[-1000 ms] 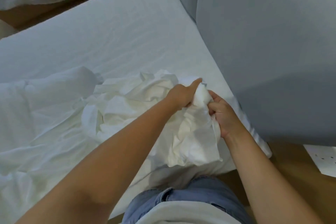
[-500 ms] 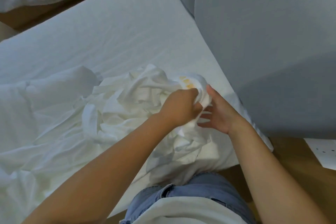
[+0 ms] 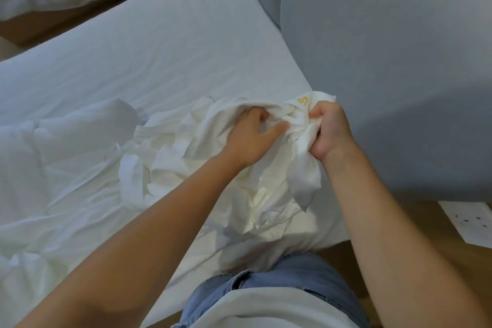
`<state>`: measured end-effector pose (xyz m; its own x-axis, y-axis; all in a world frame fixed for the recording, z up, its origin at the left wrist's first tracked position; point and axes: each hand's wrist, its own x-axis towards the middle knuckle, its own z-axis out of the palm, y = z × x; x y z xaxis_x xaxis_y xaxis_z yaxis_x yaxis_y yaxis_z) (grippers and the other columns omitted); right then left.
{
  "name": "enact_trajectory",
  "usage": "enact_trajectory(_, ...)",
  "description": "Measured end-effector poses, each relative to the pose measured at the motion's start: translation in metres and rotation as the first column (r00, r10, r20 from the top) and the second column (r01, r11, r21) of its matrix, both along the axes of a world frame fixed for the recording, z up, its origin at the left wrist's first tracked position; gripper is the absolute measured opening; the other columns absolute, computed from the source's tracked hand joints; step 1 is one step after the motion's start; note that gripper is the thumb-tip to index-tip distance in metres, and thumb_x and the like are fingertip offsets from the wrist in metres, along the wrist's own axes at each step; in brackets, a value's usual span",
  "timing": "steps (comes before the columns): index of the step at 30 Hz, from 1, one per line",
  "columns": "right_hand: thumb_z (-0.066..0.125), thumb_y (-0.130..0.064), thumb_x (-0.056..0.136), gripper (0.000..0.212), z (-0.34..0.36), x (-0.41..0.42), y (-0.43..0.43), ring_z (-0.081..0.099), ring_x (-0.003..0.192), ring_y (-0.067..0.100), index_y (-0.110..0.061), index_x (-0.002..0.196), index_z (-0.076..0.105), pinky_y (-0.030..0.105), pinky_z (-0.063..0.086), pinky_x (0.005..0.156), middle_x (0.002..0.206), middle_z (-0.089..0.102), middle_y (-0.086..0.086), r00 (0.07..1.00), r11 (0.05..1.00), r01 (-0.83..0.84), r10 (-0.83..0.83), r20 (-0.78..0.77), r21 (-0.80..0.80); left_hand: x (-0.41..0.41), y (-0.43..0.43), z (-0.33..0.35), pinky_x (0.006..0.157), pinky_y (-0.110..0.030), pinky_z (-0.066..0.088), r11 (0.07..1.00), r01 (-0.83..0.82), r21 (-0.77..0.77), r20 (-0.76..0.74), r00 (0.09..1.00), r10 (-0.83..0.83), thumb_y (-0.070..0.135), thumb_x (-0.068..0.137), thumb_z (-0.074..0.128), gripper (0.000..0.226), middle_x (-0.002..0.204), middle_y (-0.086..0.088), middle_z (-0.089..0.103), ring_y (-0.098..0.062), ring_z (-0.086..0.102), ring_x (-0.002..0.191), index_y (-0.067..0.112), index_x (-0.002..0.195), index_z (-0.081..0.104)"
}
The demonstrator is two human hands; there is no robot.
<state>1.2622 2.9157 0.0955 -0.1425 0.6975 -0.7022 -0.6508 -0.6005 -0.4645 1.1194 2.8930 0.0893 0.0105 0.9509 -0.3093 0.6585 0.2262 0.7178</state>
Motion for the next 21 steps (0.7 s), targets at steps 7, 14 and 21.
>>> enact_trajectory(7, 0.052, 0.012, 0.079, 0.031, -0.003, 0.017, -0.016, 0.069, 0.082, 0.029, 0.003, 0.107, 0.061, 0.036, 0.057, 0.072, 0.096, 0.068, 0.019, 0.971, 0.958, -0.234, 0.221, 0.093, 0.164, 0.004, 0.031, -0.002, 0.084, -0.042, 0.040, 0.933, 0.273, 0.236, -0.576, 0.812, -0.092, 0.041, 0.086, 0.059, 0.056, 0.123, -0.012, 0.046, -0.031, 0.046, 0.111, 0.014, 0.133, 0.043)
enact_trajectory(14, 0.075, -0.024, 0.078, 0.027, -0.038, 0.007, -0.037, 0.065, 0.082, 0.020, -0.010, 0.099, 0.065, 0.031, 0.054, 0.074, 0.088, 0.068, 0.004, 0.617, 0.859, -0.487, 0.466, 0.634, -0.158, -0.009, 0.067, 0.005, 0.064, -0.030, 0.044, 0.839, -0.489, -0.236, 0.082, 0.851, 0.519, 0.020, 0.100, 0.031, 0.033, 0.087, -0.018, 0.058, -0.034, 0.060, 0.083, -0.001, 0.101, 0.057)
enact_trajectory(21, 0.051, -0.021, 0.096, 0.035, -0.067, 0.003, -0.039, 0.060, 0.103, 0.027, -0.004, 0.126, 0.054, 0.041, 0.047, 0.093, 0.116, 0.062, 0.013, 0.996, 0.996, -0.020, 0.027, 0.087, -0.088, -0.041, 0.061, 0.006, 0.048, -0.024, 0.028, 0.785, -0.423, -0.453, 0.237, 0.791, 0.564, 0.016, 0.078, 0.038, 0.025, 0.050, 0.001, 0.037, -0.019, 0.032, 0.050, 0.018, 0.054, 0.033)
